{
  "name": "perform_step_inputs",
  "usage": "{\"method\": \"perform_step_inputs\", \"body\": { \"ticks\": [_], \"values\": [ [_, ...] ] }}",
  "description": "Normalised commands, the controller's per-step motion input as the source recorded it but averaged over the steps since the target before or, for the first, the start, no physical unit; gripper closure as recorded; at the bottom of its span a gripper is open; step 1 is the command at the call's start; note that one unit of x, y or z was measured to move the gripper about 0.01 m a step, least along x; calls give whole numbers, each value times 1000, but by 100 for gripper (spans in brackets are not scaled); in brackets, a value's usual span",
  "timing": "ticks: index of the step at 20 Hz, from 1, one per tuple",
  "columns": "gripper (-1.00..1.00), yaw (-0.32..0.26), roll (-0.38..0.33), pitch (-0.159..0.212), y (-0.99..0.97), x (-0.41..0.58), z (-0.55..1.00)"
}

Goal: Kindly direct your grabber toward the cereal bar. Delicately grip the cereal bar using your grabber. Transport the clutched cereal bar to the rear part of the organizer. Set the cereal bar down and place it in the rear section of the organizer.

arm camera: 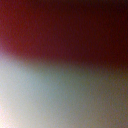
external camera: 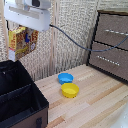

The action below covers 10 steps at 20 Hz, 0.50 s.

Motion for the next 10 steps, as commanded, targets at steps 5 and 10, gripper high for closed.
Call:
{"method": "perform_step_inputs", "body": {
  "ticks": [5, 10],
  "values": [
    [100, -131, 37, 62, 634, 305, 85],
    [100, -142, 35, 62, 603, 283, 78]
  ]
}}
